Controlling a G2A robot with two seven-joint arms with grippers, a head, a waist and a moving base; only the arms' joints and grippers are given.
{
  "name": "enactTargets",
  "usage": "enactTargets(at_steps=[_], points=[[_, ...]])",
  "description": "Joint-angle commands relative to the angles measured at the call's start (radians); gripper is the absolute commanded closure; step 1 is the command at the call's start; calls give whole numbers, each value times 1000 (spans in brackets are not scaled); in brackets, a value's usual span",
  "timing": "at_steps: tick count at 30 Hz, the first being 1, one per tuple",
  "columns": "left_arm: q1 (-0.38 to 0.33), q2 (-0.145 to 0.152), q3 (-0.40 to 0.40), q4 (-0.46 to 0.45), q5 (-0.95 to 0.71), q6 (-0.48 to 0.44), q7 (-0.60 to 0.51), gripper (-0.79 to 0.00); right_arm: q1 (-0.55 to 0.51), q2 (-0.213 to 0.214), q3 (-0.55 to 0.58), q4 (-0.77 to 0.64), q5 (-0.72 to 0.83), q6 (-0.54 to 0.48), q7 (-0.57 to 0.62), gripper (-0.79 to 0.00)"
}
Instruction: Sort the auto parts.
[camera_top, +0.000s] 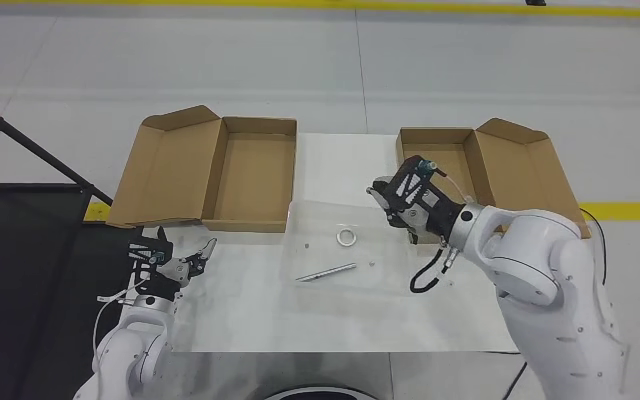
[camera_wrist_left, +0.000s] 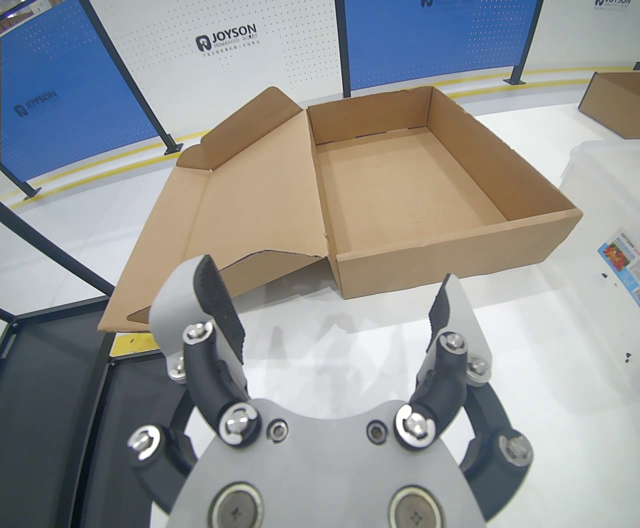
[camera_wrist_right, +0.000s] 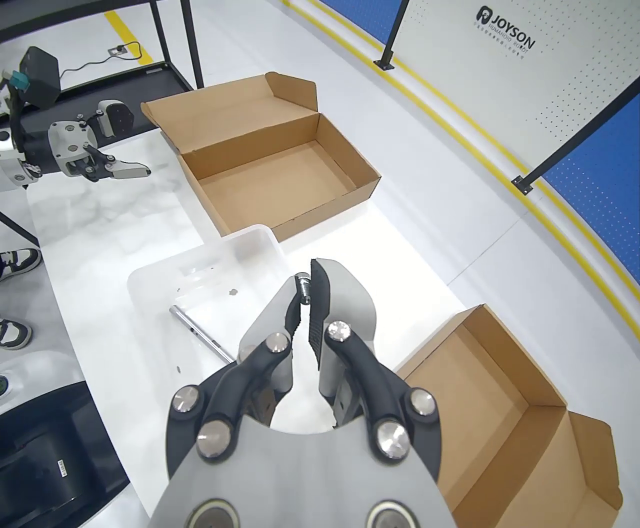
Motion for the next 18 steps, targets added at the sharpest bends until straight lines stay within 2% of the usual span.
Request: enactTargets(at_steps=[1, 5, 8, 14, 18], points=[[0, 0, 0, 0, 0, 0, 0, -785, 0, 0, 0, 0, 0, 0, 0, 0], [0, 0, 0, 0, 0, 0, 0, -785, 0, 0, 0, 0, 0, 0, 0, 0], [0, 0, 0, 0, 0, 0, 0, -785, -19, 0, 7, 28, -3, 24, -61, 0], [0, 0, 0, 0, 0, 0, 0, -785, -63, 0, 105, 72, 99, 19, -332, 0], [0, 0, 0, 0, 0, 0, 0, -785, -77, 1, 132, 95, 121, -25, -454, 0]])
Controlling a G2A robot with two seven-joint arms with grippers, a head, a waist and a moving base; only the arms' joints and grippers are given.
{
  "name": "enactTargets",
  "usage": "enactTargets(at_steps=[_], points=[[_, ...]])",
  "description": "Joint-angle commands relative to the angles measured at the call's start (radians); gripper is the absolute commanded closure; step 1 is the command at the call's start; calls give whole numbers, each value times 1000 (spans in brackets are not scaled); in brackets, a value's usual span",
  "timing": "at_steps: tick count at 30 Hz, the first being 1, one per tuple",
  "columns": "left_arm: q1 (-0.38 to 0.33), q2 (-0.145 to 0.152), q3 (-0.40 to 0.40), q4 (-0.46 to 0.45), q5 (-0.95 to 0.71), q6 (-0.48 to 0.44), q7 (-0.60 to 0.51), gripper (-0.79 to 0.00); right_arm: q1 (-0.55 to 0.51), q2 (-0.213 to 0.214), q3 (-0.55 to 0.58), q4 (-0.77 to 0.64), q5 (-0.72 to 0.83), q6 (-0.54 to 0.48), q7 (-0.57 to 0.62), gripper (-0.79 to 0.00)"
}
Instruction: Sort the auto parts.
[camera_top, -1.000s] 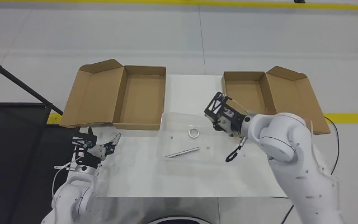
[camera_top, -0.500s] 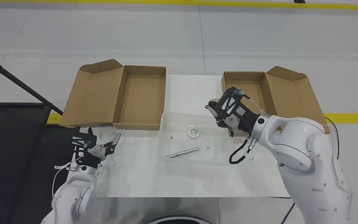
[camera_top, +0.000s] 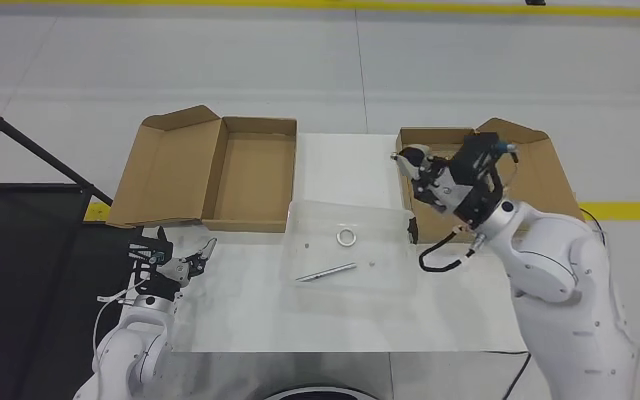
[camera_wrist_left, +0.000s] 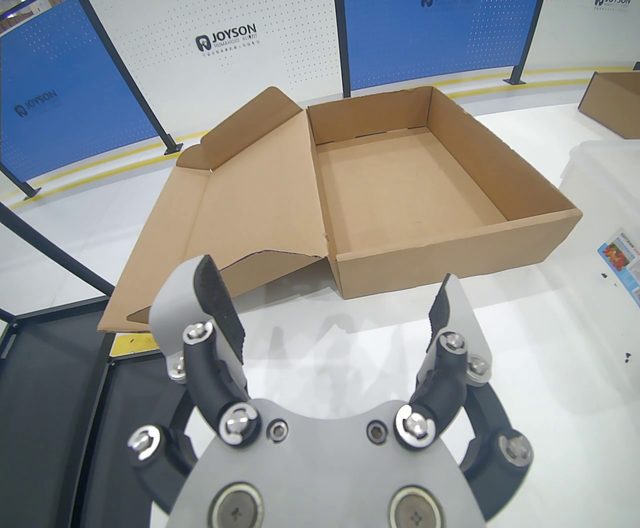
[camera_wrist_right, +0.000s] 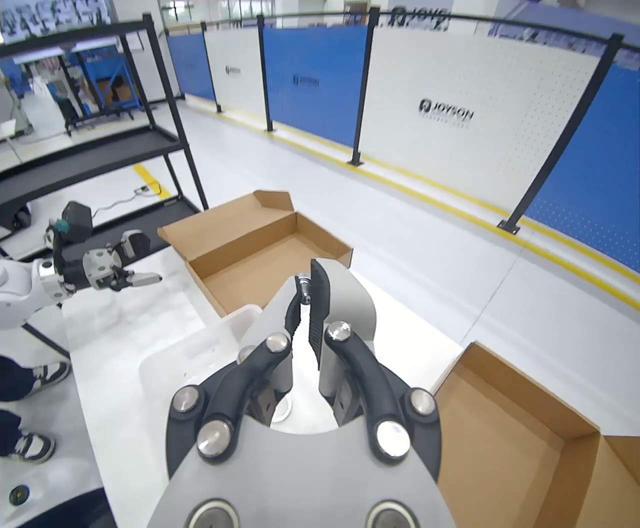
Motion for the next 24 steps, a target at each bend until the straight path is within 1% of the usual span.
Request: enactTargets(at_steps=[1, 3, 6, 9, 10, 12, 15, 18, 21, 24], points=[[0, 0, 0, 0, 0, 0, 0, -785, 3, -1, 5, 18, 27, -16, -55, 0], [0, 0, 0, 0, 0, 0, 0, -785, 8, -1, 2, 29, 31, -27, -83, 0], [0, 0, 0, 0, 0, 0, 0, -785, 23, -1, -8, 41, 20, -25, -81, 0], [0, 0, 0, 0, 0, 0, 0, -785, 44, 1, -18, 59, -36, 20, -17, 0], [0, 0, 0, 0, 0, 0, 0, -785, 54, 2, -21, 67, -76, 55, 22, 0], [0, 0, 0, 0, 0, 0, 0, -785, 75, 1, -41, 96, -106, 106, 86, 0], [0, 0, 0, 0, 0, 0, 0, -785, 138, 0, -73, 174, -184, 173, 204, 0], [0, 0, 0, 0, 0, 0, 0, -785, 217, -6, -122, 295, -254, 224, 290, 0], [0, 0, 0, 0, 0, 0, 0, -785, 293, -16, -181, 424, -311, 256, 336, 0], [0, 0, 0, 0, 0, 0, 0, -785, 353, -28, -230, 538, -327, 272, 344, 0]])
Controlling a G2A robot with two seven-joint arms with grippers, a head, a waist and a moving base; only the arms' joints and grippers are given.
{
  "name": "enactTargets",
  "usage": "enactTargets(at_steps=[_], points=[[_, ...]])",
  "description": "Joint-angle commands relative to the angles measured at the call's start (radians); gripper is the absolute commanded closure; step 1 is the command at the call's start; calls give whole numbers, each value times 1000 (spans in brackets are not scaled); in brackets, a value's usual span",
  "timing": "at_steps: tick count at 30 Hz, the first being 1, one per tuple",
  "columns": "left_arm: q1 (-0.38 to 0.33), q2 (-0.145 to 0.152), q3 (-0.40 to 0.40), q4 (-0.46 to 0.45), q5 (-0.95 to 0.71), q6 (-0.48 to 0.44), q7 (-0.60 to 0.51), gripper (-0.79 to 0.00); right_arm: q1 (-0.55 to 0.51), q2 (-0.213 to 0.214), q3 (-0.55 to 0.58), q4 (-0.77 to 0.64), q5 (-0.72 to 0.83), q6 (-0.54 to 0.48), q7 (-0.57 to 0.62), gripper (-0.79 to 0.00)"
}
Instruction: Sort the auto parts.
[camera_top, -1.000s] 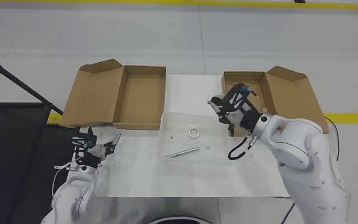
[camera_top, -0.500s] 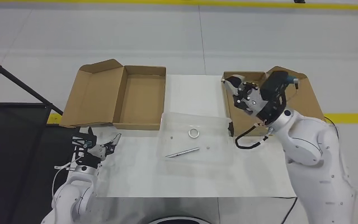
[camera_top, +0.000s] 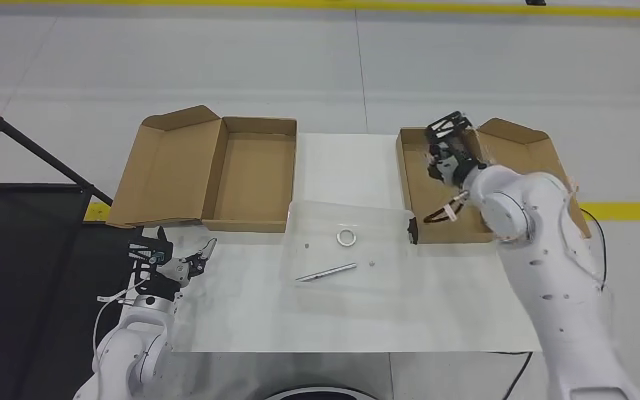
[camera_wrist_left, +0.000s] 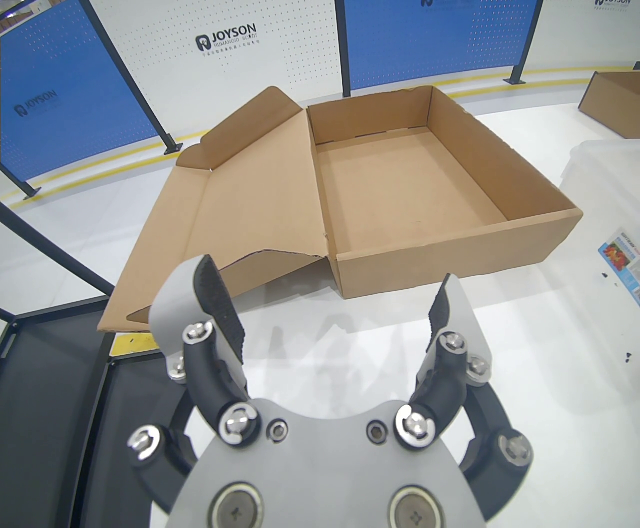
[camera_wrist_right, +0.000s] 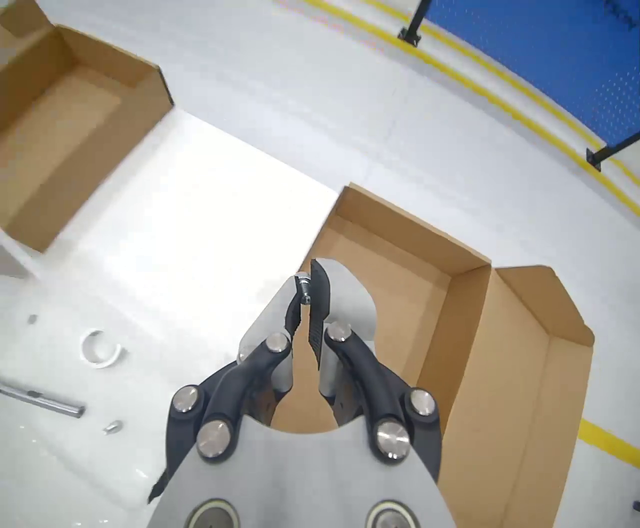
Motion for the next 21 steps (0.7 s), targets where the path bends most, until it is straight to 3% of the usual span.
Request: enactTargets(at_steps=[1, 4, 15, 19, 21], points=[[0, 0, 0, 0, 0, 0, 0, -785, 38, -8, -29, 80, -5, 6, 0, 0], [0, 0, 0, 0, 0, 0, 0, -785, 70, -16, -51, 140, -5, 24, 0, 0], [0, 0, 0, 0, 0, 0, 0, -785, 61, -16, -56, 155, -25, 39, 1, 0], [0, 0, 0, 0, 0, 0, 0, -785, 117, -30, -95, 292, -71, 114, 53, 0], [0, 0, 0, 0, 0, 0, 0, -785, 158, -47, -123, 377, -16, 90, 36, 0]])
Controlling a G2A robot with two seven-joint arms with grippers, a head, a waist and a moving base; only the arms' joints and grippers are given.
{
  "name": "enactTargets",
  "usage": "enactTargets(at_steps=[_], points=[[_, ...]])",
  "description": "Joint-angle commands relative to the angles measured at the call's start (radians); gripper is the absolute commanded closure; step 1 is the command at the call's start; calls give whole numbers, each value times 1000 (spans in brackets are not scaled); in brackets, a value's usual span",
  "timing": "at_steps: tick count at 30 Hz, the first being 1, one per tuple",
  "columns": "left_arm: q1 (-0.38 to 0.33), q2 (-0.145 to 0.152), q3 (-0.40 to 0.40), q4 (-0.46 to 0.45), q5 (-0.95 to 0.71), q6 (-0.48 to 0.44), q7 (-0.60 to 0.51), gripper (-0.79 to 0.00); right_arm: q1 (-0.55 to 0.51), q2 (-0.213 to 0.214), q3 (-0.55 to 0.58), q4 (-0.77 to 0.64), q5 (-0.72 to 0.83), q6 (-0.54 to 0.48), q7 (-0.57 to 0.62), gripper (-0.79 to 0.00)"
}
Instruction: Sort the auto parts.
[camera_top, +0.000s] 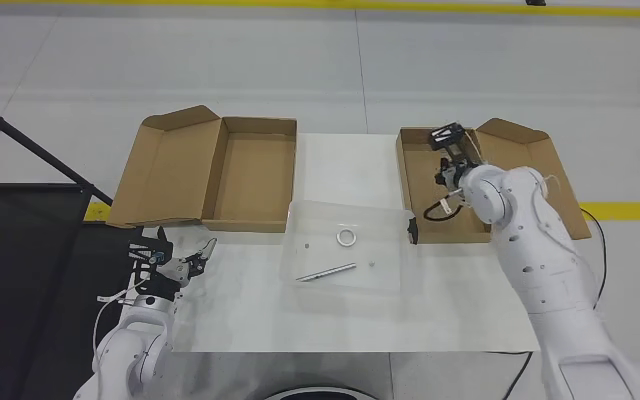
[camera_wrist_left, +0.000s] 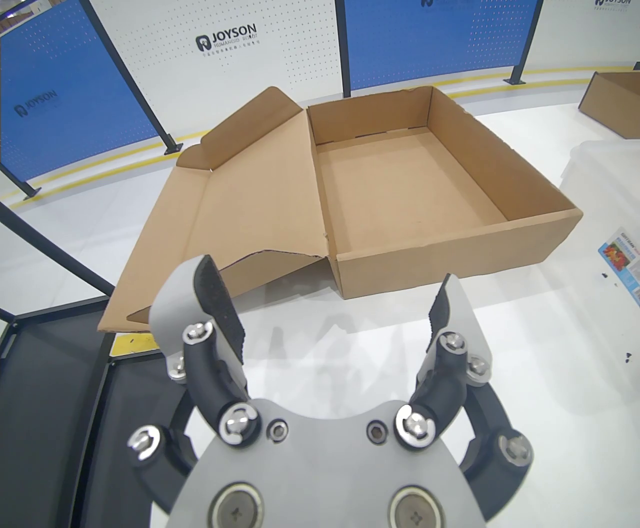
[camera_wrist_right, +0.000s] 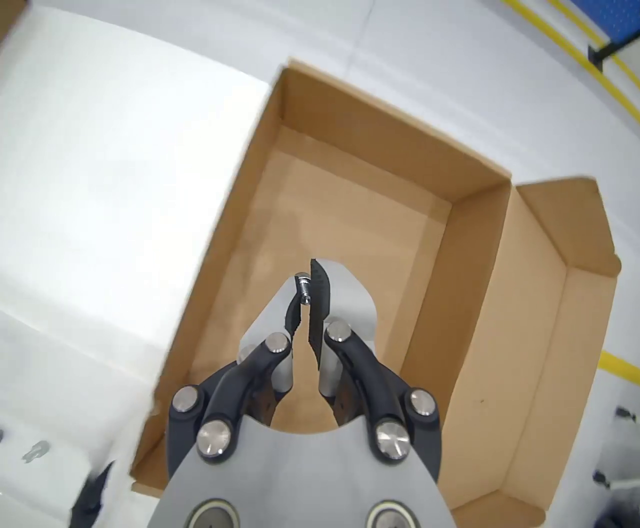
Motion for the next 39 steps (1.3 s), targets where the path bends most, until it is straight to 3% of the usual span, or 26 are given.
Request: enactTargets(at_steps=[1, 6, 16, 33, 39], points=[[0, 0, 0, 0, 0, 0, 0, -785, 48, -15, -20, 116, 72, -48, -30, 0], [0, 0, 0, 0, 0, 0, 0, -785, 159, -52, -87, 333, 85, -90, -61, 0], [0, 0, 0, 0, 0, 0, 0, -785, 284, -126, -196, 564, 95, -126, -52, 0], [0, 0, 0, 0, 0, 0, 0, -785, 360, -187, -249, 727, 97, -154, -56, 0], [0, 0, 0, 0, 0, 0, 0, -785, 374, -195, -252, 753, 99, -161, -58, -86]])
